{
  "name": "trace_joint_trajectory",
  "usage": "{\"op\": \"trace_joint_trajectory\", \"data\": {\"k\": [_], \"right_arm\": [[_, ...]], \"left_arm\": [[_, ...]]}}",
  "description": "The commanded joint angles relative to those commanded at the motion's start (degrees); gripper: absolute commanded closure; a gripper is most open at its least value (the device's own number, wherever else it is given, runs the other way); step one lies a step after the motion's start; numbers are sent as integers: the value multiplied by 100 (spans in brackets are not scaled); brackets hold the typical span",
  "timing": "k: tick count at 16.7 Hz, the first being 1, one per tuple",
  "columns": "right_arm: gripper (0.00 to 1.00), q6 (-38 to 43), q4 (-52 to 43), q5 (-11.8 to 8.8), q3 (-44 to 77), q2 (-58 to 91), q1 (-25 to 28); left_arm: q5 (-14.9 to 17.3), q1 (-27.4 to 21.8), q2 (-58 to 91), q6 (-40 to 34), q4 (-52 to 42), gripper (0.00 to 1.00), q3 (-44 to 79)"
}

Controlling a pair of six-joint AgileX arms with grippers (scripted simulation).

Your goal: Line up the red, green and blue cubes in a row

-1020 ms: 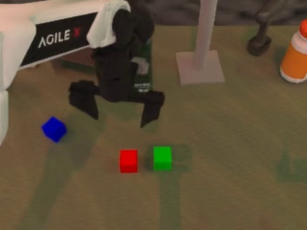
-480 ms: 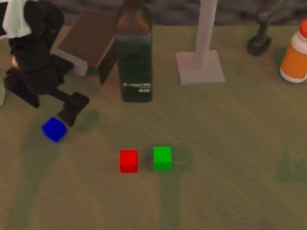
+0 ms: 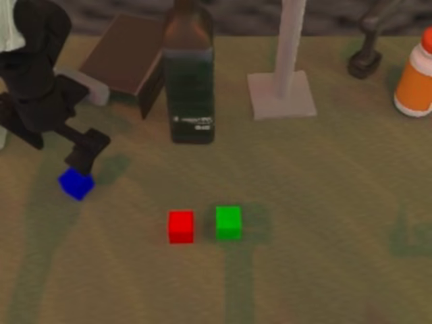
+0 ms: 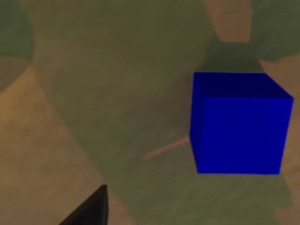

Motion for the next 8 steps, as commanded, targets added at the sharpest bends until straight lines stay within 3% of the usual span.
{"op": "trace_joint_trajectory", "data": {"k": [8], "right_arm": [[0, 0, 0, 0, 0, 0, 0]], "left_arm": [[10, 27, 689, 22, 1459, 0, -736]]}}
